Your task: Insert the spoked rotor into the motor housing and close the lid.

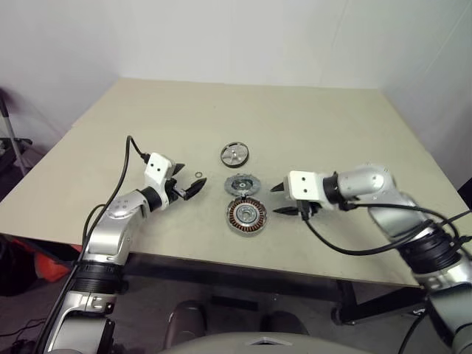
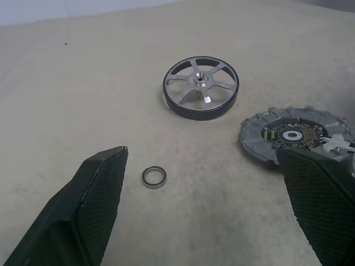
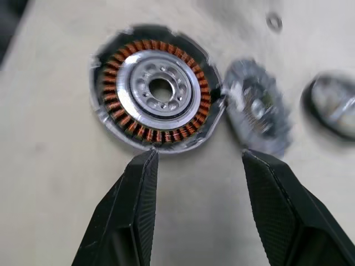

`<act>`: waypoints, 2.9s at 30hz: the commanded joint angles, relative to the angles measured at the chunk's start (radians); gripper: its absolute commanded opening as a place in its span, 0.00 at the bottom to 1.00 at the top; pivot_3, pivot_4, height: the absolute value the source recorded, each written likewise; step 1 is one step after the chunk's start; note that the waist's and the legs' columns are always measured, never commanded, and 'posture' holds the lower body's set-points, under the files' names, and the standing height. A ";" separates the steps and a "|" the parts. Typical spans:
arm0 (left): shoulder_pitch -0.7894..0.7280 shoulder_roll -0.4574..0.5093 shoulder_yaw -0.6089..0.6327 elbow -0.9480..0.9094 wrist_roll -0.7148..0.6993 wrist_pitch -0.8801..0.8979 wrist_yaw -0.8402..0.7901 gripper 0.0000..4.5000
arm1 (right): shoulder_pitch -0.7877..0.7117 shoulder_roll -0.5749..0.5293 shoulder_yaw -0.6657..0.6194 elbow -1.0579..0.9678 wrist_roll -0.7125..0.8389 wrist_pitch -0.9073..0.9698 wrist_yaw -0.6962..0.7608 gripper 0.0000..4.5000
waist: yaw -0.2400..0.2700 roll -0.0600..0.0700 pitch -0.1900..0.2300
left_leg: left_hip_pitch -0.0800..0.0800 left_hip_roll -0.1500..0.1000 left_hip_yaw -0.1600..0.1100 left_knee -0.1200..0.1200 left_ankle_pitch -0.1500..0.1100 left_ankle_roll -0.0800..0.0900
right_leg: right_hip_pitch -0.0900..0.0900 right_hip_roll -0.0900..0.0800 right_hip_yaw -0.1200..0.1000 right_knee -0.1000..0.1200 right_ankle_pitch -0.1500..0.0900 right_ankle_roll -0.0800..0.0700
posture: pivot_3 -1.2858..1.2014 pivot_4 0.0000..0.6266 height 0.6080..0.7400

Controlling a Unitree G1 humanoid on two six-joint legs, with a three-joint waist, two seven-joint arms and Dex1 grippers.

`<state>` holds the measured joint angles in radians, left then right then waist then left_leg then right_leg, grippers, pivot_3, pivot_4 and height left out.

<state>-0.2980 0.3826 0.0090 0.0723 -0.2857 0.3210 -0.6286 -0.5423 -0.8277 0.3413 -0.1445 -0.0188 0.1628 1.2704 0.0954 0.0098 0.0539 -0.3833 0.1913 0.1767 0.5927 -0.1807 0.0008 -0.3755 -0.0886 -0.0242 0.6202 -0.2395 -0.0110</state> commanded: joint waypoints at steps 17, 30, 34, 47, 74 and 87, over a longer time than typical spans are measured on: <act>0.008 -0.009 0.042 -0.027 -0.001 -0.035 0.038 1.00 | -0.174 0.130 0.231 0.286 -0.277 -0.487 0.056 0.54 | -0.002 -0.001 0.001 | -0.003 -0.001 0.000 0.002 -0.001 0.002 | -0.002 0.000 0.000 0.002 0.000 -0.001 | 0.52 0.00 1.00; 0.021 -0.015 0.032 -0.032 0.012 -0.026 0.044 1.00 | -0.186 0.165 0.246 0.307 -0.351 -0.569 0.030 0.58 | -0.004 -0.001 0.001 | -0.002 0.000 0.000 0.003 -0.001 0.002 | -0.002 0.000 0.000 0.002 0.000 -0.001 | 0.52 0.00 1.00; 0.020 -0.010 0.035 -0.028 0.014 -0.023 0.045 1.00 | -0.205 0.189 0.241 0.317 -0.357 -0.579 0.024 0.81 | -0.005 -0.001 0.001 | -0.002 0.000 0.000 0.003 -0.001 0.002 | -0.002 0.000 0.000 0.003 0.000 -0.001 | 0.52 0.00 1.00; 0.030 -0.007 0.042 -0.022 0.018 -0.021 0.053 1.00 | -0.178 0.155 0.250 0.248 -0.351 -0.634 0.057 0.96 | -0.004 -0.001 0.001 | -0.002 0.000 0.000 0.003 -0.001 0.002 | -0.002 0.000 0.000 0.002 0.000 -0.001 | 0.52 0.00 1.00; 0.040 -0.016 0.048 -0.023 0.026 -0.032 0.100 1.00 | -0.215 0.200 0.333 0.437 -0.465 -0.755 0.026 0.83 | -0.027 -0.009 -0.004 | 0.008 0.000 0.000 0.002 -0.002 0.002 | 0.007 0.000 0.001 0.002 -0.001 0.000 | 0.52 0.00 1.00; 0.109 -0.091 0.039 -0.066 0.030 -0.055 0.163 1.00 | -0.318 0.202 0.375 0.534 -0.449 -0.845 0.078 0.60 | -0.024 -0.008 -0.004 | -0.001 -0.001 0.000 0.002 -0.003 0.005 | 0.002 0.000 0.001 -0.001 0.000 -0.001 | 0.52 0.00 1.00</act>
<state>-0.1918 0.2949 0.0389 0.0590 -0.2583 0.2887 -0.4781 -0.8418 -0.6090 0.6987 0.3456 -0.4415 -0.6731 1.3142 0.0714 0.0019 0.0504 -0.3840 0.1903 0.1765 0.5952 -0.1840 0.0060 -0.3734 -0.0889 -0.0237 0.6185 -0.2396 -0.0120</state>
